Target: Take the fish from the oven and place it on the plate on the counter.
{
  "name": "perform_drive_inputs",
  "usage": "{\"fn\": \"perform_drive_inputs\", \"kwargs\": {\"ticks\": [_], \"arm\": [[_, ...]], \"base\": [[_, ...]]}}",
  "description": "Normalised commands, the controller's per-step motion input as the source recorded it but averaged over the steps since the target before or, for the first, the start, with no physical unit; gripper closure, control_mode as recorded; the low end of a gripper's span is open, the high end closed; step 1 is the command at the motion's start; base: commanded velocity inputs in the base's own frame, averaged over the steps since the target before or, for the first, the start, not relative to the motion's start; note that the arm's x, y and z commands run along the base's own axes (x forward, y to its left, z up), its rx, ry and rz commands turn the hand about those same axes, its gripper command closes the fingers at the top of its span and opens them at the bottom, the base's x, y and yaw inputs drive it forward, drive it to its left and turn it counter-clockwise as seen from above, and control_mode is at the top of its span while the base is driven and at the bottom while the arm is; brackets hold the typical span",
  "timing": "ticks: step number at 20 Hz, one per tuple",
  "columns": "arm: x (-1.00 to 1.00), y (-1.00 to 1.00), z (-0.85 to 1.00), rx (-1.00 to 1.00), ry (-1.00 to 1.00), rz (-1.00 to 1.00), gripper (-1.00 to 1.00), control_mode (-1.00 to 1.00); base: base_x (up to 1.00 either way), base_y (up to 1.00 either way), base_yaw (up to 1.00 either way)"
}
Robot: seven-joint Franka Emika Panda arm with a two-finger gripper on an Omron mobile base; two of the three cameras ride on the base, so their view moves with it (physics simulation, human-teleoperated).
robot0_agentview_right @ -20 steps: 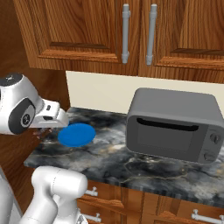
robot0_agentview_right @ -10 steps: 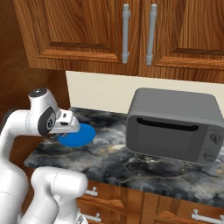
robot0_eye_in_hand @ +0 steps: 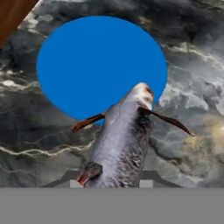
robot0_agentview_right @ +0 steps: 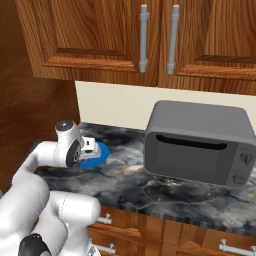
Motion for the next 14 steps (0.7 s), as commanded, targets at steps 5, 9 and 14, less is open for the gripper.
{"fn": "perform_drive_inputs", "kwargs": {"ticks": [5, 9, 14], "arm": [[0.94, 0.11, 0.01, 0.0, 0.36, 0.26, 1.0, -1.0], [0.42, 0.03, 0.12, 0.0, 0.28, 0.22, 1.0, -1.0], [0.76, 0.18, -0.1, 0.0, 0.16, 0.11, 1.0, -1.0]], "base": [[0.0, 0.0, 0.0], [0.0, 0.0, 0.0], [0.0, 0.0, 0.0]]}}
